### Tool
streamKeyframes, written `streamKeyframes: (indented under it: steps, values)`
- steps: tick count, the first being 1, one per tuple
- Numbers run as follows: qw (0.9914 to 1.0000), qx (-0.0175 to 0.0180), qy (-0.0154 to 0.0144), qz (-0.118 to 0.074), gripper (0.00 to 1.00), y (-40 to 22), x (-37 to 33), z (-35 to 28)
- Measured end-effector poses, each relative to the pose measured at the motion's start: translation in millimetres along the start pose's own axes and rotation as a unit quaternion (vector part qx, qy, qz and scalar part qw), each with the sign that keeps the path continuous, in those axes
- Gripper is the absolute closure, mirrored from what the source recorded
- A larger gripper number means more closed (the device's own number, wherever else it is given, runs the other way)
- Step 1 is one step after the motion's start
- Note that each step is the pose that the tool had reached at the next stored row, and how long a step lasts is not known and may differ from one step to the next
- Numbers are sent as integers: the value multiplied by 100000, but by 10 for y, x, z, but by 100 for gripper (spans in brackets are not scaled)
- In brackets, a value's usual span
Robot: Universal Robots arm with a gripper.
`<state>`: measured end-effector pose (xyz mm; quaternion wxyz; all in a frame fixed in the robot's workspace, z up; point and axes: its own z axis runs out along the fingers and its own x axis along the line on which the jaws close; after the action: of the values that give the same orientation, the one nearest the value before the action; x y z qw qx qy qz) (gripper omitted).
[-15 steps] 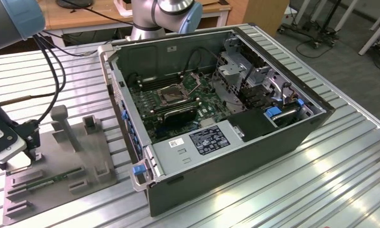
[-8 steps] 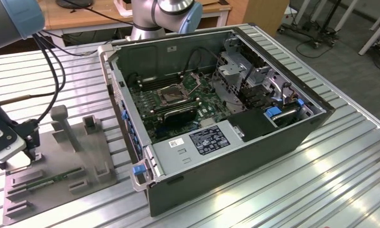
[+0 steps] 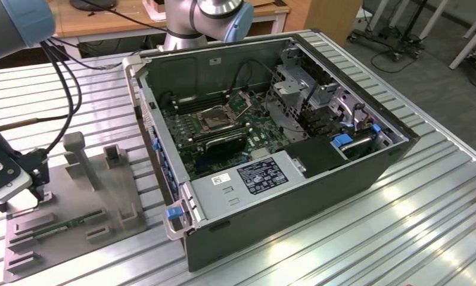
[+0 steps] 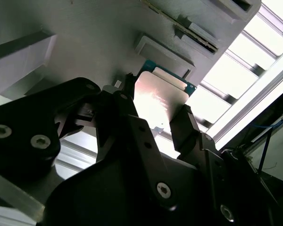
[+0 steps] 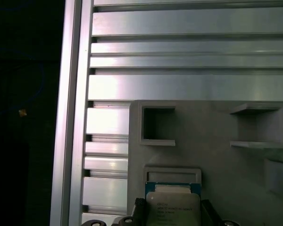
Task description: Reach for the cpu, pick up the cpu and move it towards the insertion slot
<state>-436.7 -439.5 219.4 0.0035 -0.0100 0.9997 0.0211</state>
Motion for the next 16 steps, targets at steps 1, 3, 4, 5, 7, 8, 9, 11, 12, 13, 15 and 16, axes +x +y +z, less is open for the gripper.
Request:
streamKeyframes:
  steps: [1, 3, 4, 5, 7, 8, 9, 11, 12, 13, 15, 16]
  values:
    - [100000, -6, -9, 1, 46, 0, 0, -5]
    - [100000, -7, -11, 1, 46, 1, 0, -16]
    - [100000, -9, -13, 2, 46, 1, 0, -21]
    - [100000, -17, -26, 0, 46, 2, -1, -24]
    - [100000, -10, -16, 1, 46, 2, 0, -35]
    - [100000, -9, -14, 0, 46, 2, -1, -43]
    - [100000, -8, -13, 2, 46, 2, 0, -44]
    - [100000, -6, -11, 1, 46, 2, -1, -48]
    - [100000, -6, -8, 0, 46, 2, -1, -51]
    - [100000, -2, -3, 2, 46, 2, 0, -55]
    - [100000, -13, -20, 4, 46, 3, -1, -57]
    - [100000, -10, -14, 1, 46, 3, -1, -60]
